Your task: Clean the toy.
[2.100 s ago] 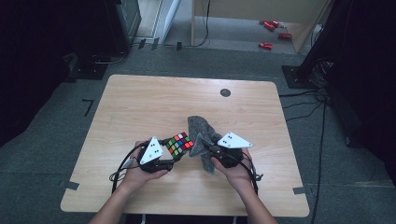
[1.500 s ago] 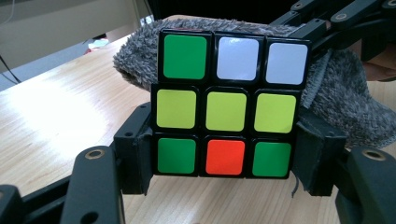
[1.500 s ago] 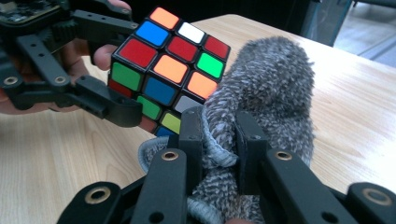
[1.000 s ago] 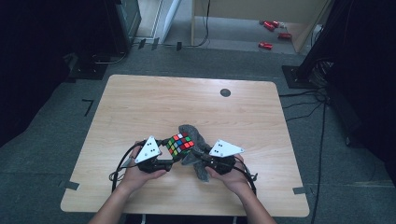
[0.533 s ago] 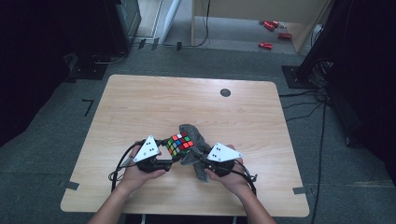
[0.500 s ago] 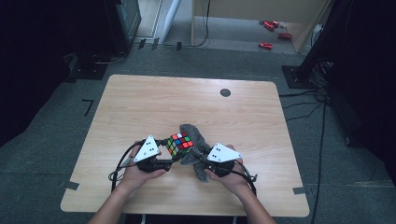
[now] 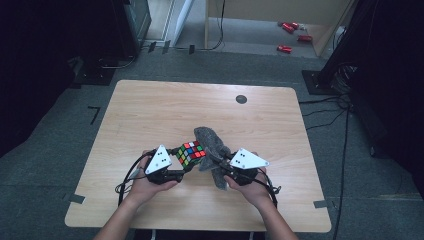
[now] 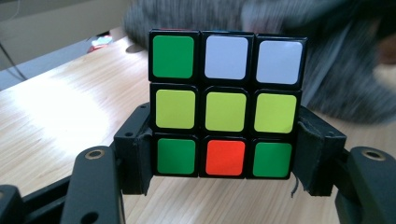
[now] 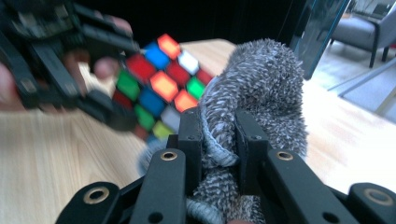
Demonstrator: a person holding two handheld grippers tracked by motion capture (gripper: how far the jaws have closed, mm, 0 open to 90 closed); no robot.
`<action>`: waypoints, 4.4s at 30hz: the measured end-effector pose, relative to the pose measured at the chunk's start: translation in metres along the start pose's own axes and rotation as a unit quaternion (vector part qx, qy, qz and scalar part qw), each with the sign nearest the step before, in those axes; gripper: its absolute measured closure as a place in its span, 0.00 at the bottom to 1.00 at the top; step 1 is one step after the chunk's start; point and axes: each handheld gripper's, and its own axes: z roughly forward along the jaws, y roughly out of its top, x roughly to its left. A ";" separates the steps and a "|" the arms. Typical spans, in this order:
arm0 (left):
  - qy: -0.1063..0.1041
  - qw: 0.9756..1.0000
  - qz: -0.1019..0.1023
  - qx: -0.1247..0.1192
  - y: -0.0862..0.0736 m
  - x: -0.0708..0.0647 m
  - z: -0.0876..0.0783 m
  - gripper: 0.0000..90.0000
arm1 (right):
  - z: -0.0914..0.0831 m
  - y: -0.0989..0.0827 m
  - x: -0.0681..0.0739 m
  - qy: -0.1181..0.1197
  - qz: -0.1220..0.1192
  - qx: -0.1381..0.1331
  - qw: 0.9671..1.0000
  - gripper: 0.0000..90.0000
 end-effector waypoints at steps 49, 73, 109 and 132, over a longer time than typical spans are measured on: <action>0.002 0.999 0.034 -0.010 0.001 -0.012 0.002 0.38 | -0.001 0.004 -0.009 -0.005 0.121 -0.014 0.993 0.82; 0.021 0.999 0.041 -0.012 0.002 -0.012 0.001 0.39 | -0.002 0.012 0.002 0.013 0.121 -0.036 0.992 0.82; 0.058 0.994 0.076 0.053 0.012 -0.029 0.012 0.39 | 0.011 0.017 0.026 -0.014 0.051 0.003 0.999 0.83; -0.013 0.997 -0.003 -0.075 0.017 -0.014 -0.012 0.39 | -0.003 0.015 0.005 0.013 0.154 -0.067 0.986 0.83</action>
